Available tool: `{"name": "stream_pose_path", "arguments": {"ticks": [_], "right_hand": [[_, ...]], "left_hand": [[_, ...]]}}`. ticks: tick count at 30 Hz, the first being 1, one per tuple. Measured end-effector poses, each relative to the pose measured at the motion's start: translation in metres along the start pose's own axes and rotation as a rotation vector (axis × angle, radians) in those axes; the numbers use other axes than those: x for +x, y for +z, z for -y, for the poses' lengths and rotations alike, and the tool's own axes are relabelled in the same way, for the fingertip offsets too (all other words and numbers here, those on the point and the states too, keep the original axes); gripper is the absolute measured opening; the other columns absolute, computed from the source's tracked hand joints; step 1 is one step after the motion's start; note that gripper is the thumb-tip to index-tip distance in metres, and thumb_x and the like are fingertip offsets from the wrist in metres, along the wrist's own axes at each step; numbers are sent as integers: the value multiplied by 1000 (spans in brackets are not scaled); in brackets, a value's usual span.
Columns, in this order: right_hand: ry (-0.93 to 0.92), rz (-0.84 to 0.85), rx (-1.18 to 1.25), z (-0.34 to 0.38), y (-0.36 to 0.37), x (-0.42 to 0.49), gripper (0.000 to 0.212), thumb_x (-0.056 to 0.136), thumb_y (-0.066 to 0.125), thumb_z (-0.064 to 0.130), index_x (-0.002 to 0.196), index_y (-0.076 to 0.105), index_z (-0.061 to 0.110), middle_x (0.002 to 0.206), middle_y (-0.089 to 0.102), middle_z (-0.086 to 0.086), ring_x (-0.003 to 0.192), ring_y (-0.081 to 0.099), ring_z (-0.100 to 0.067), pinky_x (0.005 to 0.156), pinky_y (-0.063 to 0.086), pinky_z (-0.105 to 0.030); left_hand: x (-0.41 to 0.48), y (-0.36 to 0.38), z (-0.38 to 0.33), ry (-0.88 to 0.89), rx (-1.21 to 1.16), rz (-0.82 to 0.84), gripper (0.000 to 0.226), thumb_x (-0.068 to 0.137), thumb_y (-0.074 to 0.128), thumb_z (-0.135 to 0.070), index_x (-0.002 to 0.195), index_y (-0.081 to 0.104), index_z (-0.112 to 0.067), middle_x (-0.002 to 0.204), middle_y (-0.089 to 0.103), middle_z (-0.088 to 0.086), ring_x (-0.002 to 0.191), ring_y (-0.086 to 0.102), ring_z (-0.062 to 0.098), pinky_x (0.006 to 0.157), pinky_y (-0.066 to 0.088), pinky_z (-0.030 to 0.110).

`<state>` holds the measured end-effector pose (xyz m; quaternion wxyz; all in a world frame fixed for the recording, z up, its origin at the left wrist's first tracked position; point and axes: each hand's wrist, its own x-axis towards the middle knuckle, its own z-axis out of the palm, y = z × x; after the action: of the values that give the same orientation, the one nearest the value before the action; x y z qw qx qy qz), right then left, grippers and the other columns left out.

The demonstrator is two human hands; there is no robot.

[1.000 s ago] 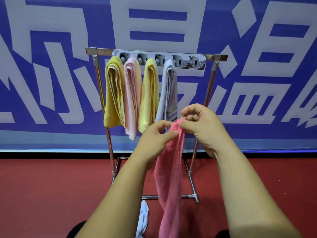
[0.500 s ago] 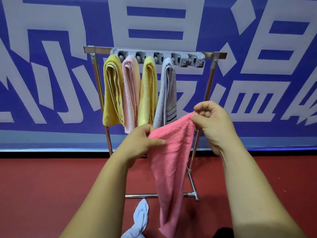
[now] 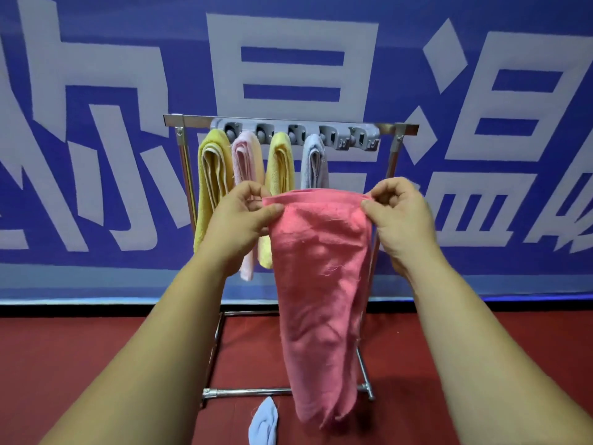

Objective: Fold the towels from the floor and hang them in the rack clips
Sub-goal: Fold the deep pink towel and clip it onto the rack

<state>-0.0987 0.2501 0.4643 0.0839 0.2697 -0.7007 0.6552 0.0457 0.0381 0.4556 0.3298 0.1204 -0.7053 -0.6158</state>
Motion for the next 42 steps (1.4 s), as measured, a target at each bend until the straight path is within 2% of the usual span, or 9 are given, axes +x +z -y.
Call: {"name": "stream_pose_path", "arguments": {"ticks": [2, 5, 11, 15, 22, 26, 30, 34, 42], "right_hand": [[60, 51, -44, 0, 7, 6, 23, 87, 77, 7, 89, 65, 26, 86, 70, -1, 80, 66, -16, 89, 60, -56], [28, 57, -56, 21, 5, 22, 21, 89, 78, 8, 92, 67, 25, 88, 72, 2, 83, 70, -16, 87, 64, -48], [-7, 82, 30, 51, 6, 49, 23, 89, 75, 0, 93, 67, 21, 85, 66, 0, 79, 66, -17, 86, 64, -55], [0, 180, -69, 61, 8, 58, 26, 90, 68, -6, 85, 75, 18, 85, 77, -4, 81, 74, -25, 88, 64, -53], [-71, 293, -319, 83, 8, 63, 36, 94, 58, -3, 86, 79, 24, 90, 79, 4, 91, 76, -16, 96, 61, -43], [-134, 342, -412, 96, 10, 61, 24, 93, 68, 3, 88, 76, 25, 95, 75, 4, 95, 71, -14, 94, 61, -42], [-173, 314, -398, 104, 10, 59, 15, 86, 83, 9, 85, 75, 21, 89, 75, 3, 91, 73, -18, 91, 62, -44], [-204, 248, -276, 110, 4, 59, 17, 86, 80, 2, 84, 73, 17, 88, 76, -5, 90, 75, -26, 85, 65, -45], [-228, 204, -293, 107, 2, 58, 26, 86, 78, 3, 89, 61, 22, 93, 72, -6, 82, 66, -18, 81, 63, -45]], "left_hand": [[12, -3, -9, -9, 29, -46, 24, 93, 75, 0, 88, 63, -21, 72, 69, -4, 70, 67, 13, 67, 57, 36], [26, -8, -32, 35, 64, -52, 24, 93, 75, -2, 91, 68, -25, 82, 72, 3, 81, 71, 24, 76, 60, 48], [37, -15, -71, 29, -35, -31, 23, 90, 77, 4, 106, 68, -9, 88, 69, 8, 68, 71, 9, 57, 55, 23], [44, -22, -86, 25, -21, -16, 17, 88, 81, -1, 98, 71, -11, 97, 70, 15, 84, 72, 22, 65, 58, 29], [47, -29, -116, 58, -12, -25, 18, 88, 78, 5, 91, 68, -10, 84, 69, 8, 61, 70, 8, 50, 52, 19], [45, -30, -120, 57, 36, -30, 19, 88, 80, 2, 102, 69, -6, 92, 70, 11, 66, 71, 11, 54, 55, 21], [42, -33, -120, 56, 43, -27, 23, 87, 81, 0, 106, 69, -6, 95, 70, 12, 69, 71, 12, 55, 55, 22], [37, -39, -124, 71, -23, -30, 23, 88, 80, -1, 107, 68, -5, 89, 70, 7, 65, 73, 8, 56, 55, 20], [33, -36, -114, 42, -50, -8, 24, 86, 81, 1, 103, 67, -7, 93, 71, 10, 77, 75, 16, 61, 58, 22]]}}
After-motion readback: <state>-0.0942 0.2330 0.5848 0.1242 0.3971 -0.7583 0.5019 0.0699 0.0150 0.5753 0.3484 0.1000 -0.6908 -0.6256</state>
